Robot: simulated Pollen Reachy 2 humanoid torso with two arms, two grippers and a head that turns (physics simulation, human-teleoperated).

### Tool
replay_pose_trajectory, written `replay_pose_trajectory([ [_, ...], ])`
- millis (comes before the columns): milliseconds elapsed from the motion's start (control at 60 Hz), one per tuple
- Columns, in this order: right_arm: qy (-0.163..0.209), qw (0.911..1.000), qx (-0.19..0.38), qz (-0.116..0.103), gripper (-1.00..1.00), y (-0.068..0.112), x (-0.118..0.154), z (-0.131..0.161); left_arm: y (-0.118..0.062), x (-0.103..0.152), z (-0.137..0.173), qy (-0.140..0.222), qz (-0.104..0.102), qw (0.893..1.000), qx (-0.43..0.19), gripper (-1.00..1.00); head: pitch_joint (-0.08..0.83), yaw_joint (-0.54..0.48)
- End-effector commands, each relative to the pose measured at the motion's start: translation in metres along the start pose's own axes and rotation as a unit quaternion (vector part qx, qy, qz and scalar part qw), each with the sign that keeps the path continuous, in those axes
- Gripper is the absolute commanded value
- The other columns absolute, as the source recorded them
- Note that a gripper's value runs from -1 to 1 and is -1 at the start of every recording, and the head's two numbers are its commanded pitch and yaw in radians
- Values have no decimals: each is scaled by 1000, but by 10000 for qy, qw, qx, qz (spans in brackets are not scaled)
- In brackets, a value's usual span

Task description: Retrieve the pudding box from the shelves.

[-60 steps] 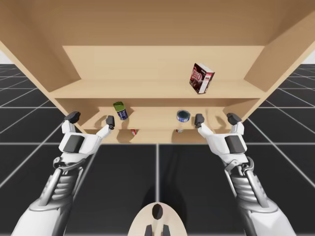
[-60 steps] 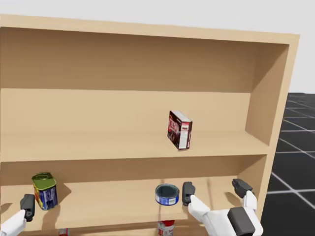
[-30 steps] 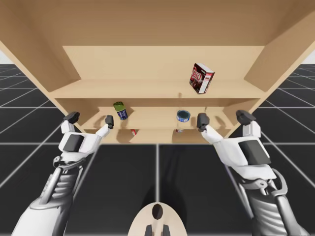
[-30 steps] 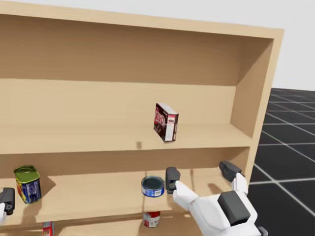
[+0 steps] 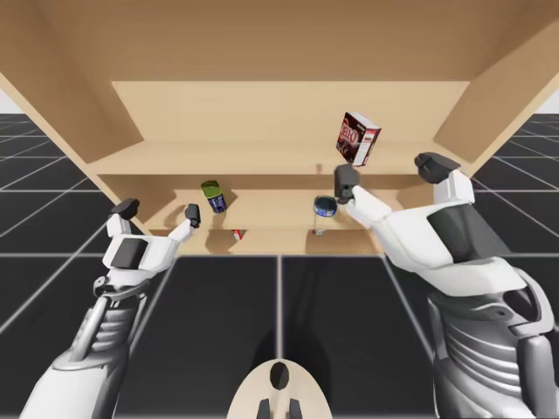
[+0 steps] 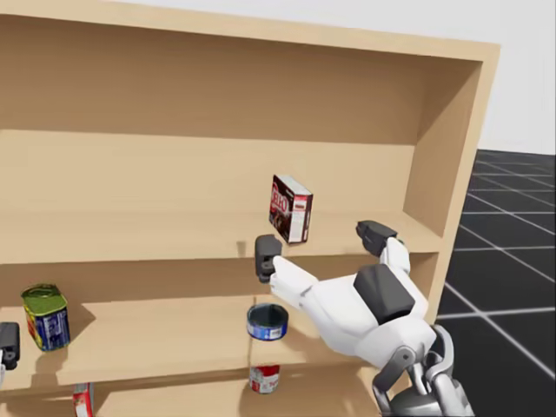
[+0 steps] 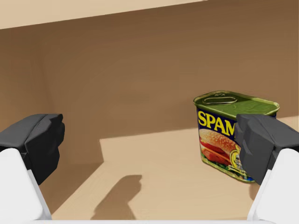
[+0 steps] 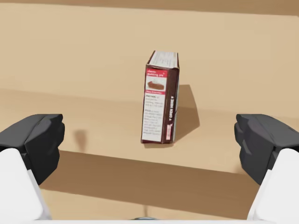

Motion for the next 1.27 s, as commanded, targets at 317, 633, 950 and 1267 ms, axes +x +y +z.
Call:
replay_pose_trajectory([
  [317,673,9974,40,-258,-1000,-1,-16,-95,1,1,0,-29,51,10000,12,-1000,179,-227],
  [633,962,9948,-23,-327,-852,-13,-31,-128,2,2,1,-41,68,10000,9,-1000,184,-224],
  [950,524,9983,-141,-211,1000,-12,-6,-109,2,2,1,-46,68,10000,21,-1000,186,-224],
  [1267,-60,9998,211,-2,1000,5,41,-32,1,2,2,-46,62,10000,24,-1000,186,-224],
])
